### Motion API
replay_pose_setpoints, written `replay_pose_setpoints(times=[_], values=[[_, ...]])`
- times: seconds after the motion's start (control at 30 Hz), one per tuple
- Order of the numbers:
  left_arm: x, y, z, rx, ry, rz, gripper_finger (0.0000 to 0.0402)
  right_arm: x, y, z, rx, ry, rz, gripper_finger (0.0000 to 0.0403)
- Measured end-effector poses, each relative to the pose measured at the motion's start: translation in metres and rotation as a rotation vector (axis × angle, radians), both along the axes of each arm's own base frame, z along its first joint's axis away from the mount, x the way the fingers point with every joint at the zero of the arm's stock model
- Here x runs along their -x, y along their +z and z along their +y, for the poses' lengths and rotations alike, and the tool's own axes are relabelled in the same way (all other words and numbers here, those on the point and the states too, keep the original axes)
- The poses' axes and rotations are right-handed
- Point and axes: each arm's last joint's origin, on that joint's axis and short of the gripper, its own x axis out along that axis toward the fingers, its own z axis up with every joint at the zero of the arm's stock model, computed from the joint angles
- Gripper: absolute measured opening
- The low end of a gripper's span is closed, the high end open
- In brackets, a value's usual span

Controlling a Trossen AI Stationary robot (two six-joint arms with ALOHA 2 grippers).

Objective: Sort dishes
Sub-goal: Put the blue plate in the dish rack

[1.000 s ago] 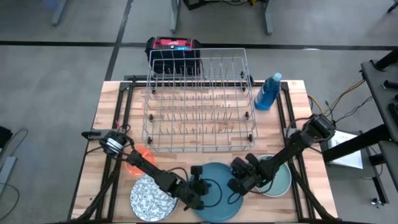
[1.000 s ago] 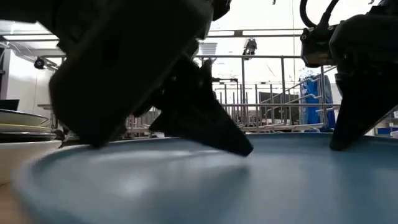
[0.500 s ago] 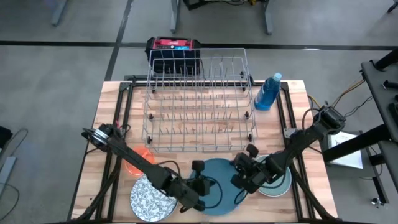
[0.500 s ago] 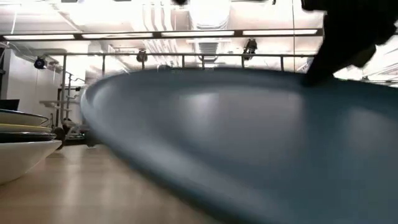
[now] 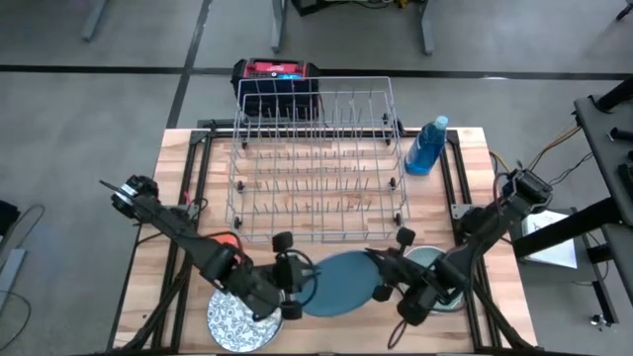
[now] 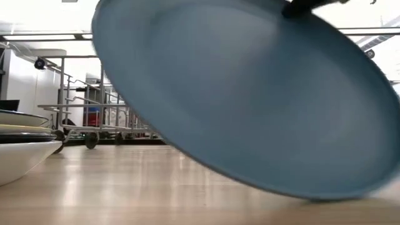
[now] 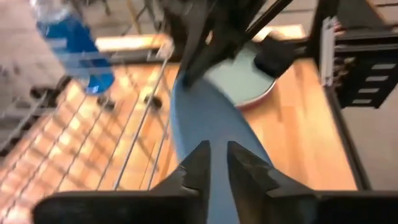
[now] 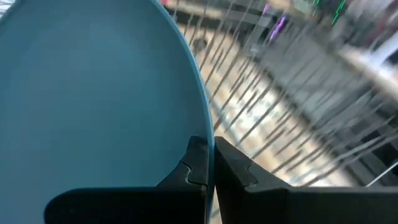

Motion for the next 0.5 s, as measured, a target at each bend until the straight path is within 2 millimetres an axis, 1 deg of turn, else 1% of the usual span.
replay_pose_setpoints(times=[0.13, 0.33, 0.4, 0.5], values=[[0.003, -0.010, 0.002, 0.026, 0.050, 0.063, 0.0101, 0.004, 0.007, 0.007, 0.123, 0.016, -0.028, 0.0000], [-0.002, -0.018, 0.000, 0.022, 0.060, 0.072, 0.0181, 0.003, 0.009, 0.007, 0.167, 0.015, -0.030, 0.0000], [-0.004, -0.024, -0.002, 0.012, 0.062, 0.085, 0.0197, 0.002, 0.007, 0.010, 0.196, 0.004, -0.050, 0.0000], [-0.009, -0.035, -0.005, 0.001, 0.068, 0.107, 0.0204, 0.002, 0.006, 0.014, 0.226, -0.001, -0.071, 0.0000]])
